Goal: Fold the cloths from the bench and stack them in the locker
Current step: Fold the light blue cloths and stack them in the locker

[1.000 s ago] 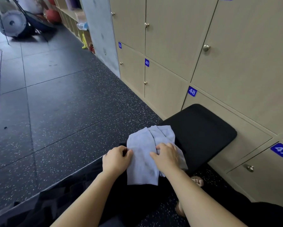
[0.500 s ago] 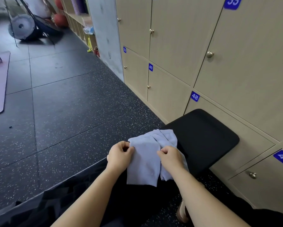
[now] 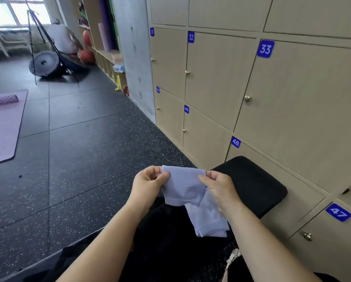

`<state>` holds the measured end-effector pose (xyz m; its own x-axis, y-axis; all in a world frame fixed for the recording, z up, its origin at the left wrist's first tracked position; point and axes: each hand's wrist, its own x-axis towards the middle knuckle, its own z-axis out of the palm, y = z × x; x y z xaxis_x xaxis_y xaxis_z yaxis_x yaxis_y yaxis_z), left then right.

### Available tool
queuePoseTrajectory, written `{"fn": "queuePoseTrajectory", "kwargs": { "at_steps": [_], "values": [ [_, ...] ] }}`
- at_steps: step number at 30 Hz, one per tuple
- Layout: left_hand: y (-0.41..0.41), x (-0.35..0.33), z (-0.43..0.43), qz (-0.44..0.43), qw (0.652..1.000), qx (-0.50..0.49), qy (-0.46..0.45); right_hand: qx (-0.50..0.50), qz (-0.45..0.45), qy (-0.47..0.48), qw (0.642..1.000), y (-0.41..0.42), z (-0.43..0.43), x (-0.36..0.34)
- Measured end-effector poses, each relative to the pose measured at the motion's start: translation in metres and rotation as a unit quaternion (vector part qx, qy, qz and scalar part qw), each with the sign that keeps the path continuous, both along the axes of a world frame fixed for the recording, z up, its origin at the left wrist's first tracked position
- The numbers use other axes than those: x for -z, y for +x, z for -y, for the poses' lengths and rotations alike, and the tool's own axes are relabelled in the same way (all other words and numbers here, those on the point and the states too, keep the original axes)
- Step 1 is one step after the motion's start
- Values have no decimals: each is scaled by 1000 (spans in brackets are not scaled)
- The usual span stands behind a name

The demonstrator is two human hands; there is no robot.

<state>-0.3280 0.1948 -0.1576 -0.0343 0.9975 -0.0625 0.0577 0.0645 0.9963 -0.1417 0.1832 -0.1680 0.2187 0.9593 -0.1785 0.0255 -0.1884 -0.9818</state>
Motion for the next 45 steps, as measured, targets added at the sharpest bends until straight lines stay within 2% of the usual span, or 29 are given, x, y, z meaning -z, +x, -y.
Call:
{"fn": "queuePoseTrajectory", "kwargs": {
  "at_steps": [3, 8, 10, 14, 16, 20, 27, 32, 36, 39, 41, 45],
  "values": [
    [1, -23, 3, 14, 999, 3, 38, 19, -2, 49, 999, 6, 2, -33],
    [8, -65, 7, -29, 993, -20, 115, 42, 66, 138, 987, 17, 2, -81],
    [12, -83, 7, -21, 991, -25, 132, 52, 79, 160, 983, 22, 3, -100],
    [17, -110, 6, 54, 991, 17, 122, 40, 9, 178, 983, 26, 6, -135],
    [19, -120, 7, 104, 988, 21, 114, 33, -4, 186, 982, 26, 7, -149],
    [26, -138, 9, 148, 985, 5, 91, 40, -14, 202, 979, 26, 8, -170],
    [42, -160, 24, 130, 979, 137, 78, 85, -57, 206, 973, 27, 12, -198],
    [55, -173, 19, 150, 985, 68, 58, 67, 10, 235, 970, 39, 25, -209],
    [71, -177, 16, 195, 978, 50, 52, 87, -72, 226, 968, 49, 29, -204],
    [84, -182, 15, 261, 964, 43, 33, 14, -88, 122, 989, 55, 35, -194],
    [91, -182, 13, 304, 952, 38, 4, -32, -91, 89, 991, 58, 42, -187],
    [102, -175, 17, 346, 937, 38, -27, 6, -183, 141, 973, 62, 53, -185]
  ]
}}
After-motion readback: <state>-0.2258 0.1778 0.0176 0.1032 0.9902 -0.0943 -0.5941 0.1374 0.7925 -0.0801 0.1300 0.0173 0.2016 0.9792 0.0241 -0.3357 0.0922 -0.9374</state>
